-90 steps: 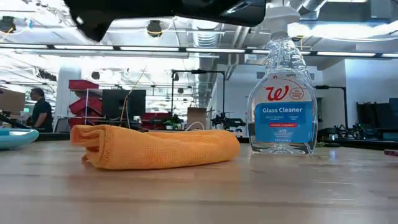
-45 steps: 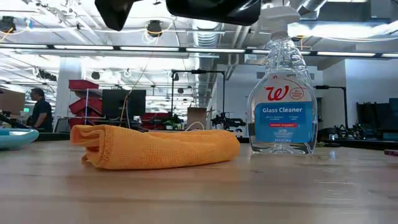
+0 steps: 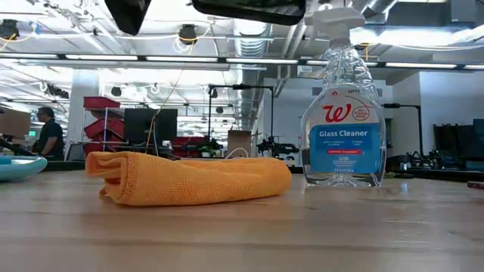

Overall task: Apply microfiber cloth
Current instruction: Wipe the black cellphone using microfiber cloth

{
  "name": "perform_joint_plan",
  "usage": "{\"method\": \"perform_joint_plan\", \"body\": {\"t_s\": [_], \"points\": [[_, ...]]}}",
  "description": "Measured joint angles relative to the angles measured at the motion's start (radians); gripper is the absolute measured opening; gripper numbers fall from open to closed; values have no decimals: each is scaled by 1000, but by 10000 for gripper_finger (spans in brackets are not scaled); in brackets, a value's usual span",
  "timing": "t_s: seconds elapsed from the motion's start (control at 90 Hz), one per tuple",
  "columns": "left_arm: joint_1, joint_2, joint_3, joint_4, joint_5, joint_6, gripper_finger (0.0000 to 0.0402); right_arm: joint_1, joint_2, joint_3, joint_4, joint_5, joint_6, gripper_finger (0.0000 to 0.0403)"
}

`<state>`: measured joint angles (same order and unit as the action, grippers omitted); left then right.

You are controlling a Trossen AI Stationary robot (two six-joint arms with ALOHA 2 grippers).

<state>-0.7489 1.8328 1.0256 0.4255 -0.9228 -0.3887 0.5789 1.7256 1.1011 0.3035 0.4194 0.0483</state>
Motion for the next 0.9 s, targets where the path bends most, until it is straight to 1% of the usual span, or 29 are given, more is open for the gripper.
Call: {"method": "perform_joint_plan", "body": {"t_s": [0.1,0.189,0.278,0.456,0.589,0.744,0.844,0.9], "points": [[-2,0,0,0,-2,-8,8,0,0,0,-2,0,0,61],[-1,0,0,-12,-4,-15,8,0,0,0,-5,-2,0,79],[0,0,0,-20,-6,-19,8,0,0,0,-11,-3,-4,108],[0,0,0,-18,-9,-20,8,-5,0,0,-17,-3,-8,178],[0,0,0,-25,-36,-36,8,-5,0,0,-43,-3,-17,214],[-9,0,0,-71,-39,-88,8,-3,-1,0,-53,-3,-81,233],[-22,-11,0,-169,-31,-172,8,-4,-22,0,-136,-2,-110,234],[-31,-30,0,-237,-13,-230,8,-3,-42,0,-208,-3,-152,235]]}}
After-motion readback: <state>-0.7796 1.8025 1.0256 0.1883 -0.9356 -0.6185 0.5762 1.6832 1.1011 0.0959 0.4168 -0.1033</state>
